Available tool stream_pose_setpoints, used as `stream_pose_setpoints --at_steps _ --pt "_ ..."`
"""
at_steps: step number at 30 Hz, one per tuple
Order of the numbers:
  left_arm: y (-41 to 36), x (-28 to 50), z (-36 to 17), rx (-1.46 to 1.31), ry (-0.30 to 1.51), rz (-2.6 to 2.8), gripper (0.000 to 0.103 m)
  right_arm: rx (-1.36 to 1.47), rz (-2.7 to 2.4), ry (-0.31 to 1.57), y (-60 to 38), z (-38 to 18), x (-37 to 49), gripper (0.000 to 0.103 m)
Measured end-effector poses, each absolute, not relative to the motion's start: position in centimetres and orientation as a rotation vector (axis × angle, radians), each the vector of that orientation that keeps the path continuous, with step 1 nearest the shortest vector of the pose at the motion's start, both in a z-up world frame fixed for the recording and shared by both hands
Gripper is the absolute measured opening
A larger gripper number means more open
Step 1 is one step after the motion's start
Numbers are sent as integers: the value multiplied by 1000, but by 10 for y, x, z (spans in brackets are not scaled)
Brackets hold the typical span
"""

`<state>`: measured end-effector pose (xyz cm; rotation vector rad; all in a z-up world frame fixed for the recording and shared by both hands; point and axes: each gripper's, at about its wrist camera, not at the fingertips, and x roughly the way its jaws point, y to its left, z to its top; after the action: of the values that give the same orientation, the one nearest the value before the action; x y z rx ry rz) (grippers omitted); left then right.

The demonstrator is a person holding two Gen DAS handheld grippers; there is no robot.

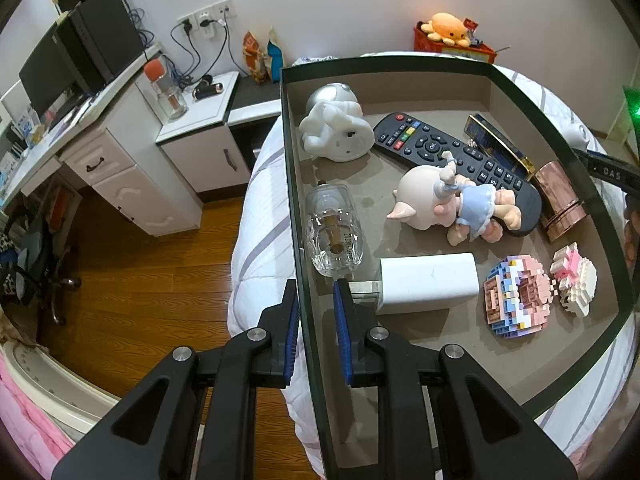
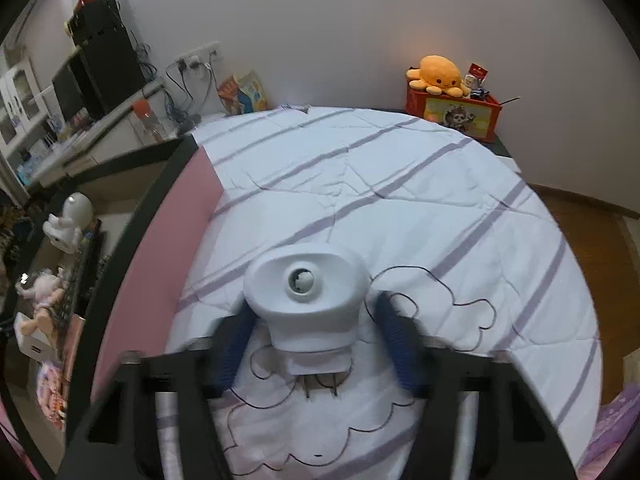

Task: Organize rigid objects
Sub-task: 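Carry the white plug adapter into the tray beside the remote and release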

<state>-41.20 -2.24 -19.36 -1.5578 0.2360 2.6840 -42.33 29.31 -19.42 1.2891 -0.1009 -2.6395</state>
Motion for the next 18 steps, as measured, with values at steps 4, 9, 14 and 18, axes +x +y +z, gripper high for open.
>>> stream_pose_setpoints --at_steps 4,9,14,18 --pt "-20 -412 -194 -1554 231 2680 17 1275 -2631 -119 290 -190 -416 52" --pt "-18 -410 -194 -1549 233 2682 17 1154 -2650 -120 281 -158 -396 50" --pt "-17 -409 -193 -1547 235 2685 17 1034 -2636 -20 248 -119 -380 50" --pt "-17 -408 -192 -1542 231 2687 17 1004 -2571 8 219 -106 -381 50"
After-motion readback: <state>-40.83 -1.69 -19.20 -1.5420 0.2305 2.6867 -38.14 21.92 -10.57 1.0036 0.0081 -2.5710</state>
